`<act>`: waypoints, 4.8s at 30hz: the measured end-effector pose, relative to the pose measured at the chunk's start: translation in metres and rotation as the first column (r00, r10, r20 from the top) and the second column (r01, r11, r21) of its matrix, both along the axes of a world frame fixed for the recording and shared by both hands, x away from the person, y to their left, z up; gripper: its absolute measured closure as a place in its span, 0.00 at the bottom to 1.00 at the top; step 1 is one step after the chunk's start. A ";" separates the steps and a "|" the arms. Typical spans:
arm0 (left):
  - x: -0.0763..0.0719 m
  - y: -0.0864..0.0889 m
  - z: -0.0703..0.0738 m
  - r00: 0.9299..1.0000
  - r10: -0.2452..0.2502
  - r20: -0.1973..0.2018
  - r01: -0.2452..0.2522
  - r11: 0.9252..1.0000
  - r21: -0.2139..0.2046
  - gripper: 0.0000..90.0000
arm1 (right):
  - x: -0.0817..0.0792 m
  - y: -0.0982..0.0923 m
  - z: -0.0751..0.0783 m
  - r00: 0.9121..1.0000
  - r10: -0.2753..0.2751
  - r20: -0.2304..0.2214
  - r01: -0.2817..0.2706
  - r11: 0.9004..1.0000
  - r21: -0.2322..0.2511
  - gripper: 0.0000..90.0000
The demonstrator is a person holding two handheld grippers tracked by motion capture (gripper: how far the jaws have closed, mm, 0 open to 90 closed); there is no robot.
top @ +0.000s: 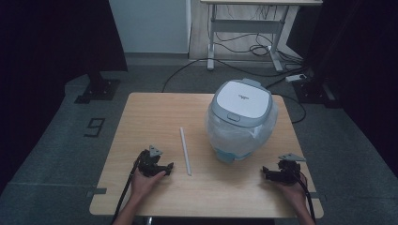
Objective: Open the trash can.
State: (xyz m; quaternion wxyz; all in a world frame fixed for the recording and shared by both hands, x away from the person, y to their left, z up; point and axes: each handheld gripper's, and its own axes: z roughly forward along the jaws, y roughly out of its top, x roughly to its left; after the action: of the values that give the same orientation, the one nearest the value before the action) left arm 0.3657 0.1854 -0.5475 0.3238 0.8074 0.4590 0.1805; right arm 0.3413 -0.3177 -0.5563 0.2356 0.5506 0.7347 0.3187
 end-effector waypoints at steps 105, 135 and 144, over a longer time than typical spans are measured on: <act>0.005 0.002 0.000 1.000 -0.025 -0.001 0.025 1.000 0.000 0.16 | -0.006 0.048 0.208 0.802 0.350 0.484 -0.513 0.819 0.258 1.00; 0.005 0.002 0.000 1.000 -0.026 -0.002 0.026 1.000 0.000 0.16 | 0.036 0.106 0.213 0.814 0.418 0.403 -0.533 0.814 0.232 1.00; 0.005 0.002 0.000 1.000 -0.026 -0.003 0.026 1.000 0.001 0.16 | 0.042 0.110 0.209 0.828 0.403 0.389 -0.511 0.829 0.229 1.00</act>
State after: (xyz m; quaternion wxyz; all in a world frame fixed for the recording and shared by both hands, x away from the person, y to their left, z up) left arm 0.3705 0.1873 -0.5472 0.3252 0.8137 0.4488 0.1754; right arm 0.3833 -0.2074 -0.3469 0.1753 0.3266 0.7346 0.5683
